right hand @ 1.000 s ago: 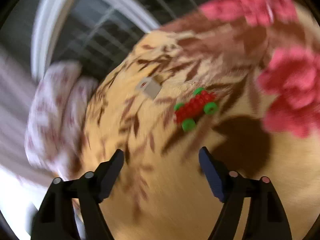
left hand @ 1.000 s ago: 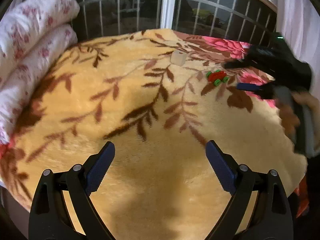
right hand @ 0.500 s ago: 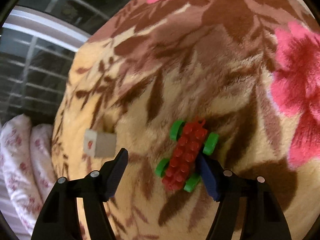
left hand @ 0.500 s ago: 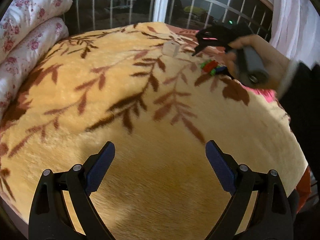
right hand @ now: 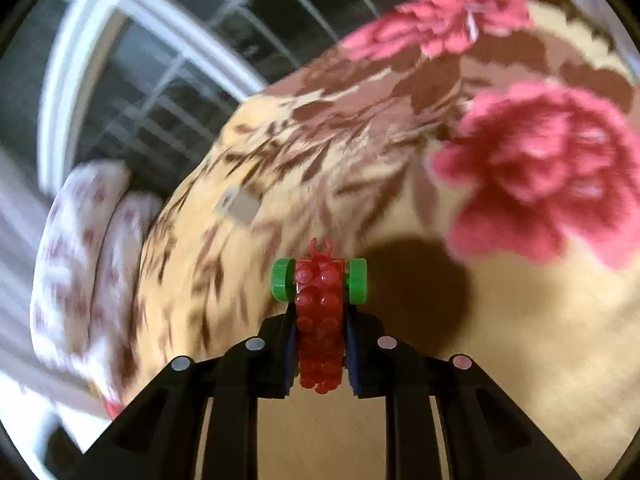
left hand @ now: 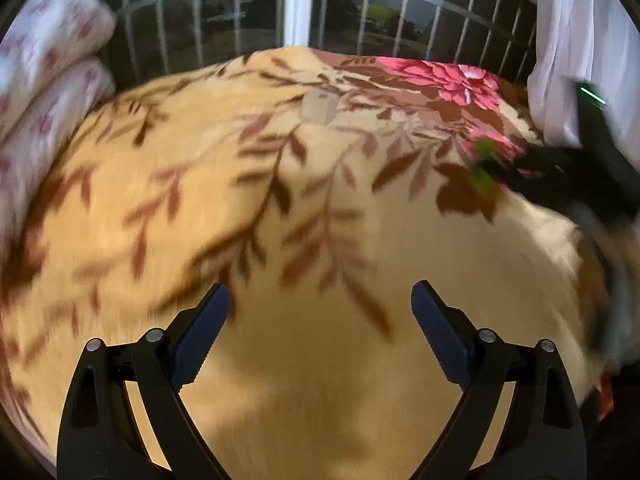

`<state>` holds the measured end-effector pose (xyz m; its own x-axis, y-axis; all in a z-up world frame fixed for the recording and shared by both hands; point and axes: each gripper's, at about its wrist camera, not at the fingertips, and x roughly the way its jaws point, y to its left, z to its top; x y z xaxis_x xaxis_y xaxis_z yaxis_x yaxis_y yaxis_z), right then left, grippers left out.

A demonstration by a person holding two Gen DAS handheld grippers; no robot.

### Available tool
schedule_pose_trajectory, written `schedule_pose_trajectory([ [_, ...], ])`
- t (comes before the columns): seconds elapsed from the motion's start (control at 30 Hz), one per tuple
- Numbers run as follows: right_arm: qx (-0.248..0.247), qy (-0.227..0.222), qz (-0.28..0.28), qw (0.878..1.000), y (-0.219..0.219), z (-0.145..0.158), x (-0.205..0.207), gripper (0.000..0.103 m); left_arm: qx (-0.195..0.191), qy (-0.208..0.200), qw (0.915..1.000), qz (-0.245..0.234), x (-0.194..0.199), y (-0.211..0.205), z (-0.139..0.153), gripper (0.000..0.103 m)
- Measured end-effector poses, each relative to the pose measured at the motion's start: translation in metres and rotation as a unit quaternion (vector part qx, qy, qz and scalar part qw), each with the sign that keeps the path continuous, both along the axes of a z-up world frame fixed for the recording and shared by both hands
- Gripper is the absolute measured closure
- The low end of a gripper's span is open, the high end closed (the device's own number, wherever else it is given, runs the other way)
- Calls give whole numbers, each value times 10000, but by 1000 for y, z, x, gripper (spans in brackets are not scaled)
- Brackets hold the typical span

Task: Collect trash
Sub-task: 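Grasp the wooden heart block with the left tool while the right tool holds the toy car, then carry the toy car and wooden block over the orange bucket and open both tools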

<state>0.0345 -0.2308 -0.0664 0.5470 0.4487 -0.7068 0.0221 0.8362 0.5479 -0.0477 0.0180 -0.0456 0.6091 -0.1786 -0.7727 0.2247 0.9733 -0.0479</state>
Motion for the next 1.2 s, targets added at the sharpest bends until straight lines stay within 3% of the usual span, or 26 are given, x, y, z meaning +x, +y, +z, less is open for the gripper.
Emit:
schedule_pose_trajectory([
  [0.1, -226, -345, 222, 9989, -13, 6, -51, 83, 392, -208, 9988, -212, 48, -26, 5, 13],
  [0.2, -402, -666, 277, 9966, -23, 11, -93, 83, 502, -241, 9974, -451, 96, -47, 5, 13],
  [0.4, -672, -1153, 204, 9908, -33, 15, -133, 83, 294, 2, 9996, 20, 198, -58, -15, 13],
  [0.53, -964, -1356, 253, 9857, -32, 12, -140, 83, 158, -19, 9989, 447, 231, -50, -29, 14],
  [0.57, -975, -1353, 297, 9856, -31, 10, -139, 83, 116, -11, 9989, 451, 235, -50, -32, 26],
  [0.6, -989, -1370, 282, 9852, -30, 7, -140, 83, 73, 85, 9992, 395, 242, -50, -39, 48],
  [0.63, -978, -1364, 296, 9854, -29, 5, -139, 83, 112, 90, 9992, 374, 244, -50, -43, 50],
  [0.7, -953, -1318, 305, 9862, -28, 0, -140, 83, 119, -75, 9995, 284, 240, -52, -41, 65],
  [0.8, -874, -1311, 278, 9871, -27, -2, -145, 83, 277, -114, 9993, 200, 230, -56, -38, 66],
  [0.9, -991, -1380, 310, 9850, -22, 3, -153, 83, 199, -153, 9997, -53, 202, -57, -26, 66],
  [1.0, -1031, -1411, 373, 9839, -16, 9, -161, 83, 102, -222, 9993, -294, 152, -56, -7, 66],
  [1.2, -1098, -1467, 503, 9818, -3, 23, -196, 83, 312, -518, 9965, -573, 13, -53, 27, 66],
])
